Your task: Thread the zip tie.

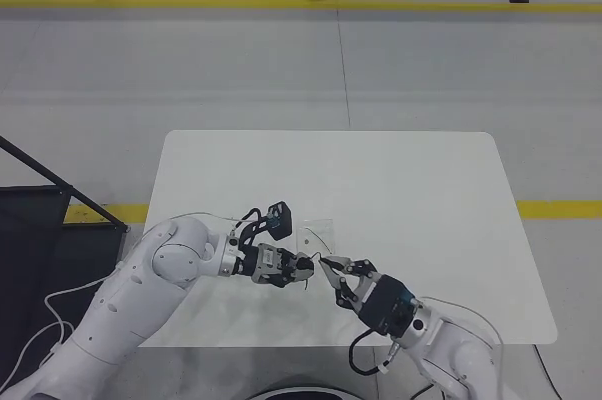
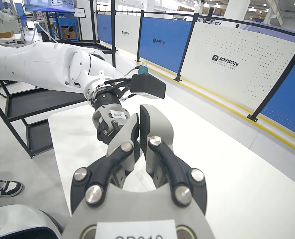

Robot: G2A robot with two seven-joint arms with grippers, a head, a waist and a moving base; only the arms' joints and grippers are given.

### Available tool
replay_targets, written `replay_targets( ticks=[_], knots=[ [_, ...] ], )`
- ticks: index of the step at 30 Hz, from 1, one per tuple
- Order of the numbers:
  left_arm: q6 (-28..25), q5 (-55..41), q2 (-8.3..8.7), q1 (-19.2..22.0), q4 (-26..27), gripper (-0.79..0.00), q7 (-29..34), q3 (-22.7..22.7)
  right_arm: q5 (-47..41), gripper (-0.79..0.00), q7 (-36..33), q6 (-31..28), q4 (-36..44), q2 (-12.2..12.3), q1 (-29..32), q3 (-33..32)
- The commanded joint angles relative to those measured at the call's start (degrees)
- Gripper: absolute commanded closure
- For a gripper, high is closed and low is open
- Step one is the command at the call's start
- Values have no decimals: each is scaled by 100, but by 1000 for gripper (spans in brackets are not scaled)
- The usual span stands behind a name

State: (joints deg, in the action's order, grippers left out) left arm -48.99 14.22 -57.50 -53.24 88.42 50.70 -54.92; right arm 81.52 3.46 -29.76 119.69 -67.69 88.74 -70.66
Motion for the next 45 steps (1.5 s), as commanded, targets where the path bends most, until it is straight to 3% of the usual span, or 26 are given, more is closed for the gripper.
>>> replay_targets(
  ticks=[1, 35, 45],
  knots=[
    [-4, -4, 5, 3, -12, 0, -25, 7, 16, 0, -39, -20, 0, 4, -13, 21],
    [34, -11, 85, 59, -27, 0, -196, 99, -43, 0, -511, -602, -48, 94, -305, 210],
    [51, 57, 109, 4, 2, 0, -462, 25, -265, 0, -944, -708, -119, 106, -479, 303]
  ],
)
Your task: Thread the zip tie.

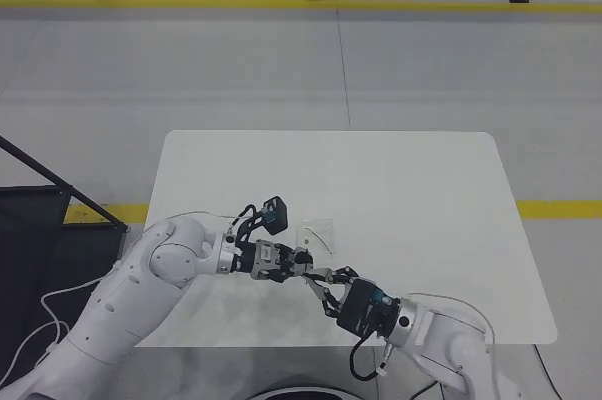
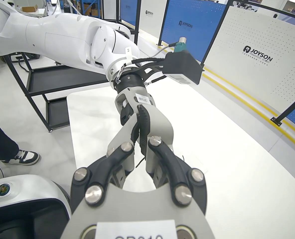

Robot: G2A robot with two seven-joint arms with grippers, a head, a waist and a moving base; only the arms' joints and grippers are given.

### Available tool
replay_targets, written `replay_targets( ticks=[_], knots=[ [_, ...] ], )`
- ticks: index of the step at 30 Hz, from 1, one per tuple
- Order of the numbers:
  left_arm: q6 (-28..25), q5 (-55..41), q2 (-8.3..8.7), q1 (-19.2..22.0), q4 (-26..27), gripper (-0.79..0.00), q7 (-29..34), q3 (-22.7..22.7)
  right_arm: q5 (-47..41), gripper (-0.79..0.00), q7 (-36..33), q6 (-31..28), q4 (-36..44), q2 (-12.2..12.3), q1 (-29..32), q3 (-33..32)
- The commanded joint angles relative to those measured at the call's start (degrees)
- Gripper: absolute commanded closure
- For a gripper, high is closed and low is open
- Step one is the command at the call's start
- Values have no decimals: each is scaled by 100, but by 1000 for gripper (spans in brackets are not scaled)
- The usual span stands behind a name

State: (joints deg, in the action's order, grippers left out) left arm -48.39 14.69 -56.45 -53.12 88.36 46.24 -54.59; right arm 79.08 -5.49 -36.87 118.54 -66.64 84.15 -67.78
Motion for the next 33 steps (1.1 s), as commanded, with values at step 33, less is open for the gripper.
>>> replay_targets(
  ticks=[33],
  knots=[
    [175, 994, 50, -342, 347, 0, -894, -231, -369, 0, -577, 207, -75, 40, -233, 187]
  ],
)
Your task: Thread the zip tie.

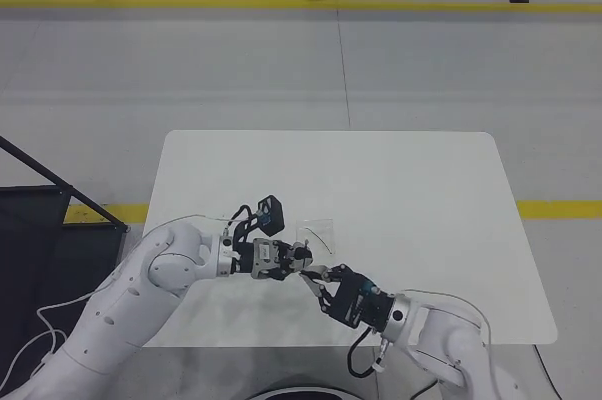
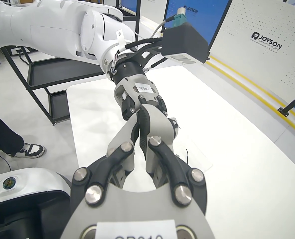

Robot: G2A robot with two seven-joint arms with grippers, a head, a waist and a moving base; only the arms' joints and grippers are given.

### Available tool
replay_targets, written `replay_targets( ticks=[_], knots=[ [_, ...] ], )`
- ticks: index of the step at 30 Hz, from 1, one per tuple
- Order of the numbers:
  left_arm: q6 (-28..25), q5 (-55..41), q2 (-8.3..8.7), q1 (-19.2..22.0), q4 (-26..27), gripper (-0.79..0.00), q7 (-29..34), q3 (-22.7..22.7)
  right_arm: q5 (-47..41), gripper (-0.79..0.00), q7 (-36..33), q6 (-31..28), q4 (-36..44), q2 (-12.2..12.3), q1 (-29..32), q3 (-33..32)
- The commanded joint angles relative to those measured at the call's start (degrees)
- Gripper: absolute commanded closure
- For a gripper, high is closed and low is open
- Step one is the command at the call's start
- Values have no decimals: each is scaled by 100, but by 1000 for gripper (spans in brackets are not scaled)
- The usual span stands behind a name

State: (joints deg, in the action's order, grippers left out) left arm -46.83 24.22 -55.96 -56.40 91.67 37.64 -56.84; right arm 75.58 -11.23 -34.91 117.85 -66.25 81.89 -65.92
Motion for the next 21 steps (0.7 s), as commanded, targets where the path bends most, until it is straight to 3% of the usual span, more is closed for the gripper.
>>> replay_targets(
  ticks=[1, 11, 21],
  knots=[
    [27, 66, 1, -21, 24, 0, -47, -8, -27, 0, -3, 18, -7, 1, -11, 0],
    [219, 227, -1, -102, 97, 0, -254, -58, -108, 0, -252, -418, -28, 41, -97, 62],
    [256, 314, -9, -109, 130, 0, -270, -45, -264, 0, -346, -134, -46, 40, -160, 81]
  ],
)
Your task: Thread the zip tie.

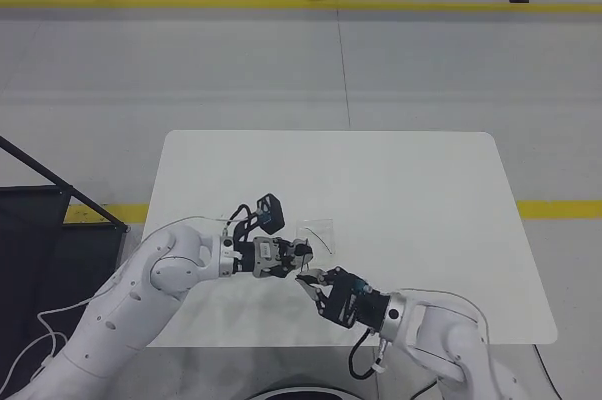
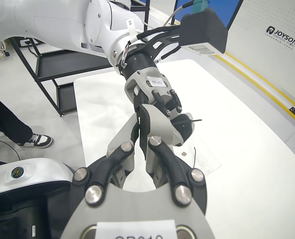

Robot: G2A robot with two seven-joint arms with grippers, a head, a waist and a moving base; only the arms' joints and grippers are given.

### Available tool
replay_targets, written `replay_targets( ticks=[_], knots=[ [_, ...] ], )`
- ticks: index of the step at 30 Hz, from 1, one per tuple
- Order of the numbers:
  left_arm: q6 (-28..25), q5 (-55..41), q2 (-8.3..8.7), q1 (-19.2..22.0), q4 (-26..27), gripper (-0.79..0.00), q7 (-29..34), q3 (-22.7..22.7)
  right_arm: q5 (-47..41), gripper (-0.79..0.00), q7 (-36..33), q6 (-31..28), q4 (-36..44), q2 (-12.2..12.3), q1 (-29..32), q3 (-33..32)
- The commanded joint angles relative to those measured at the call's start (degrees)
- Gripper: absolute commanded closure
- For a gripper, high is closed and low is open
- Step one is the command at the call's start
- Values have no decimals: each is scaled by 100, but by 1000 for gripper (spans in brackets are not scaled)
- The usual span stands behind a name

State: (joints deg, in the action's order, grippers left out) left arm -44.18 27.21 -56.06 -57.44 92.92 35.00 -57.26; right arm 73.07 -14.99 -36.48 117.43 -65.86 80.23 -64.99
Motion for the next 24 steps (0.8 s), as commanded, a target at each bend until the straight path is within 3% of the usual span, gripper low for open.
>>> replay_targets(
  ticks=[1, 13, 24],
  knots=[
    [-17, 28, 1, -10, 8, 0, -14, -5, -23, 0, 59, 50, -5, 3, 17, -23],
    [94, 414, 4, -106, 155, 0, -155, -44, -219, 0, 136, 347, -56, 6, 39, -80],
    [630, 1398, -12, -312, 496, 0, -647, -108, -299, 0, 204, 390, -57, 21, 62, -121]
  ],
)
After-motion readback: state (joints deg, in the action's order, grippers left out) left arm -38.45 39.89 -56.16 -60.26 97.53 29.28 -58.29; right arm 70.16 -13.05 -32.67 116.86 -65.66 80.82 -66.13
